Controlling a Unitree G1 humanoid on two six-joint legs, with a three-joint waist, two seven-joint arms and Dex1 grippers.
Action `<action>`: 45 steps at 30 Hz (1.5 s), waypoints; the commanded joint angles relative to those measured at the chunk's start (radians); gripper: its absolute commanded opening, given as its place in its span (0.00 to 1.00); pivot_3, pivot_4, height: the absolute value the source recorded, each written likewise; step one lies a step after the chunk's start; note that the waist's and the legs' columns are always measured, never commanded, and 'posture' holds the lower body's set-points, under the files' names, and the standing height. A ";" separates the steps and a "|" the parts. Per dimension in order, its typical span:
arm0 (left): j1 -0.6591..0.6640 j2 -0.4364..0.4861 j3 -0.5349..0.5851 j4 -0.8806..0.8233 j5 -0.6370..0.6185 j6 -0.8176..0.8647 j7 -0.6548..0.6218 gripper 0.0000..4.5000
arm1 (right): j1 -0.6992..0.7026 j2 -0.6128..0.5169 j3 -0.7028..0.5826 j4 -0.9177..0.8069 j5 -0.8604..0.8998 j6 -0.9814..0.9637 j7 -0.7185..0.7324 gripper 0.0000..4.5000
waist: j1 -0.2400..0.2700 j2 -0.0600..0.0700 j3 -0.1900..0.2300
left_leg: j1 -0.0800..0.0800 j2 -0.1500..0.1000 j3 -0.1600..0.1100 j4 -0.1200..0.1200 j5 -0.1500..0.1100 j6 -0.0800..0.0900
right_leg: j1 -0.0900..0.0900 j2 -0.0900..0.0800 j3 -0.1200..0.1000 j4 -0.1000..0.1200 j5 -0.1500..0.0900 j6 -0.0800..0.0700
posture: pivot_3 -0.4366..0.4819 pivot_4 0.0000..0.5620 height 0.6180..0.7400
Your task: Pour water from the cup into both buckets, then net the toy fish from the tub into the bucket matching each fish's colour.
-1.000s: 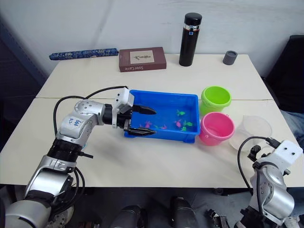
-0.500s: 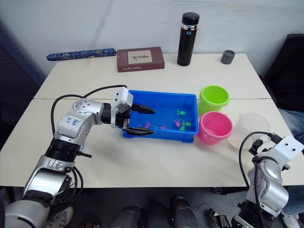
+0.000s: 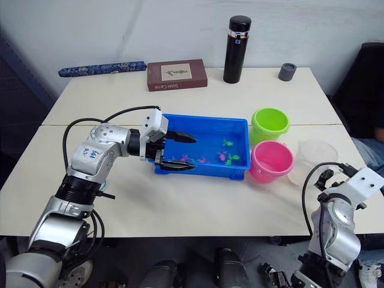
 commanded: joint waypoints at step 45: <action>0.039 0.037 0.028 -0.134 -0.018 0.070 0.044 1.00 | 0.015 -0.154 0.162 0.218 -0.195 -0.321 -0.006 0.29 | 0.001 0.000 0.000 | 0.000 0.000 0.000 0.000 0.000 0.000 | 0.000 0.000 0.000 0.000 0.000 0.000 | 0.48 0.27 1.00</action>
